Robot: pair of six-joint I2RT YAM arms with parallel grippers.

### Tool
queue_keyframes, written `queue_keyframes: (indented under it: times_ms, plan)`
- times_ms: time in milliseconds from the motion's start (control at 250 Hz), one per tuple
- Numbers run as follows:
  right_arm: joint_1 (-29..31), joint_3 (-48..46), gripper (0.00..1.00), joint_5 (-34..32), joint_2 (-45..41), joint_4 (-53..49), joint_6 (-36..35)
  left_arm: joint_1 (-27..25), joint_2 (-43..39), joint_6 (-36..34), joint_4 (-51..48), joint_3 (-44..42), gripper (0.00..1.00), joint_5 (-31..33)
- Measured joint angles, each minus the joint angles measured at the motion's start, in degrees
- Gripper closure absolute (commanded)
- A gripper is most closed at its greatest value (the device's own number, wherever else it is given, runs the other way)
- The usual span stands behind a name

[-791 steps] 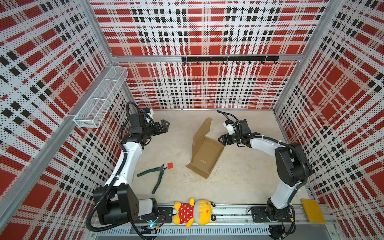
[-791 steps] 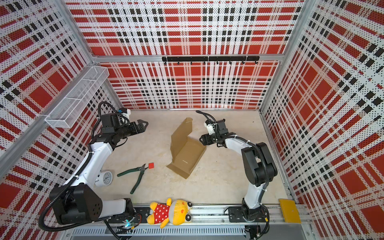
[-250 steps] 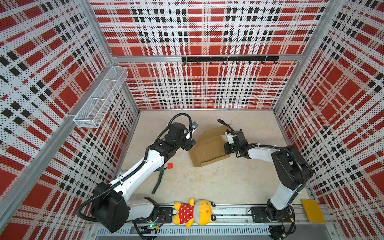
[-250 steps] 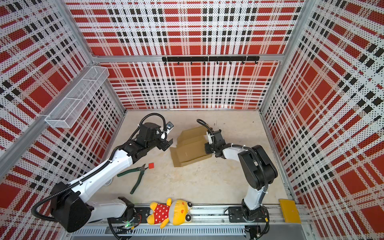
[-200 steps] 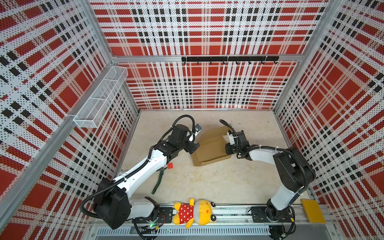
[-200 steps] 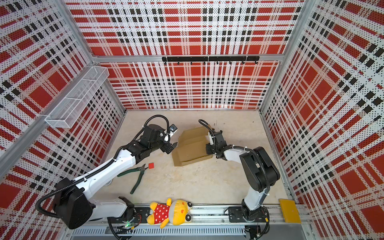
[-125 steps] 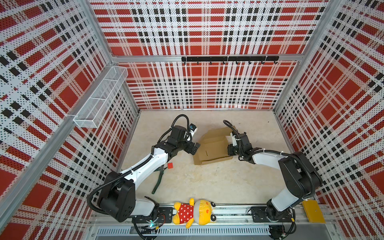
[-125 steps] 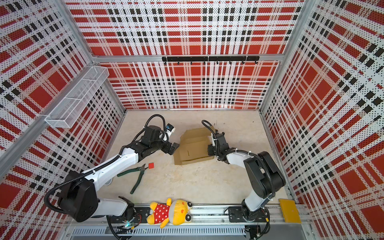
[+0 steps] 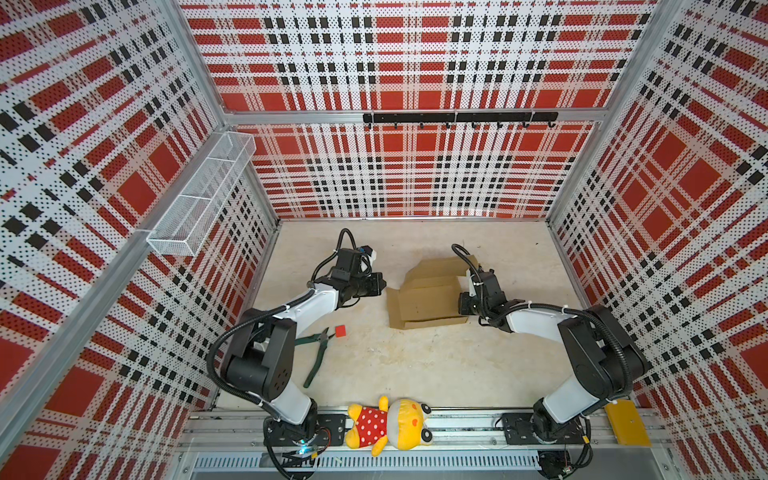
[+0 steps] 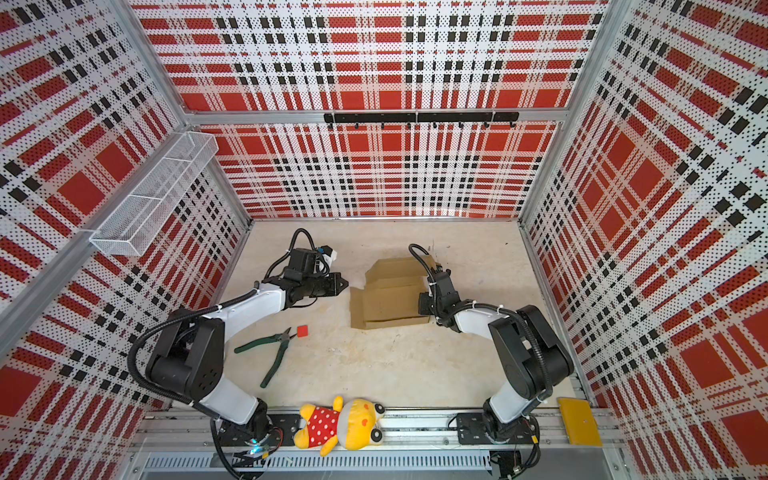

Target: Fold the paper box

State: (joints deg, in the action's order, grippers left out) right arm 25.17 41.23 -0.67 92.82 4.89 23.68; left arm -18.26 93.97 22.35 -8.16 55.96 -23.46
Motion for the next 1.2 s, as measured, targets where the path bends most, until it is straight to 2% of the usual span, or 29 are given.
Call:
queue_keyframes:
  times_ms: [148, 364, 580, 876, 1201]
  plan:
    - [0.31, 0.00, 0.88, -0.11, 0.00, 0.02, 0.37, 1.16, 5.44, 4.39, 0.85, 4.52, 1.00, -4.50]
    - [0.87, 0.04, 0.88, -0.50, 0.00, -0.20, 0.42, 1.75, 12.63, 6.80, 1.20, 11.08, 1.00, -8.11]
    - [1.55, 0.31, 0.88, -1.20, 0.00, -0.72, 1.51, 1.20, 14.21, 8.31, 1.01, 10.99, 1.00, -9.62]
    - [1.77, 0.55, 0.88, -1.97, 0.00, -1.40, 2.71, -3.06, 14.19, 11.52, 3.28, 6.80, 1.00, -11.56]
    - [2.03, 0.55, 0.88, -1.97, 0.00, -1.07, 4.11, -3.34, 14.21, 15.32, 7.39, 5.75, 1.00, -13.29]
